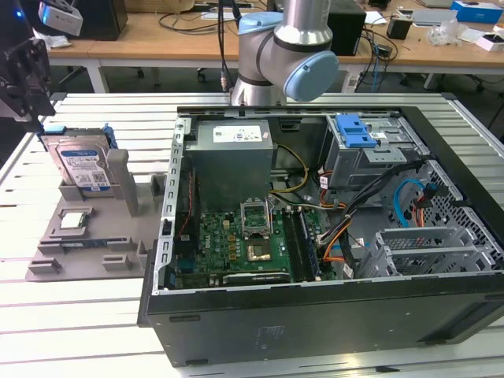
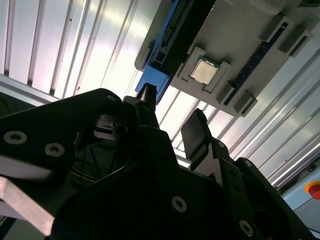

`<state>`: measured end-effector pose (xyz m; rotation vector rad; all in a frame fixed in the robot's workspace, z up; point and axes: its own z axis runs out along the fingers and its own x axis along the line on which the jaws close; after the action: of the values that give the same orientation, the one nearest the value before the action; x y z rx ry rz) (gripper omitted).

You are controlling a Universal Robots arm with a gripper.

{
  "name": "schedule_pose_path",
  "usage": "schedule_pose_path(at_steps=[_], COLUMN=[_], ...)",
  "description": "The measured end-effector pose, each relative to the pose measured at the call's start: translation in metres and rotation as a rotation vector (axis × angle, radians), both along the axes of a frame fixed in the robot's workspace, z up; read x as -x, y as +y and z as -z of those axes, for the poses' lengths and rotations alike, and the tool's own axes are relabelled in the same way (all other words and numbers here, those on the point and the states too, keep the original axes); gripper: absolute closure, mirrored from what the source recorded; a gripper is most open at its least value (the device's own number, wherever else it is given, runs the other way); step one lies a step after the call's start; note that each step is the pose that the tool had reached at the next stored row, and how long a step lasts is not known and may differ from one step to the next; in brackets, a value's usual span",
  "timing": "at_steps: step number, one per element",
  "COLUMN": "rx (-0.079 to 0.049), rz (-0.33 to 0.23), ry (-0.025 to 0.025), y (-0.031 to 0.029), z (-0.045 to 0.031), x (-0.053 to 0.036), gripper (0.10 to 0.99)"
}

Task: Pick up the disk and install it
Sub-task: 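Pick up the disk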

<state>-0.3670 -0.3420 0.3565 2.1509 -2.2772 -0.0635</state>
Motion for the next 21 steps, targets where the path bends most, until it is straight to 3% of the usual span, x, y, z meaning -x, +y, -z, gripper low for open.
schedule_pose_path(at_steps=[21], rx=[0.000], rz=[-0.004], ry=[0.0000], y=[0.0007], z=[0.0126], x=[-0.0016], gripper=[0.604])
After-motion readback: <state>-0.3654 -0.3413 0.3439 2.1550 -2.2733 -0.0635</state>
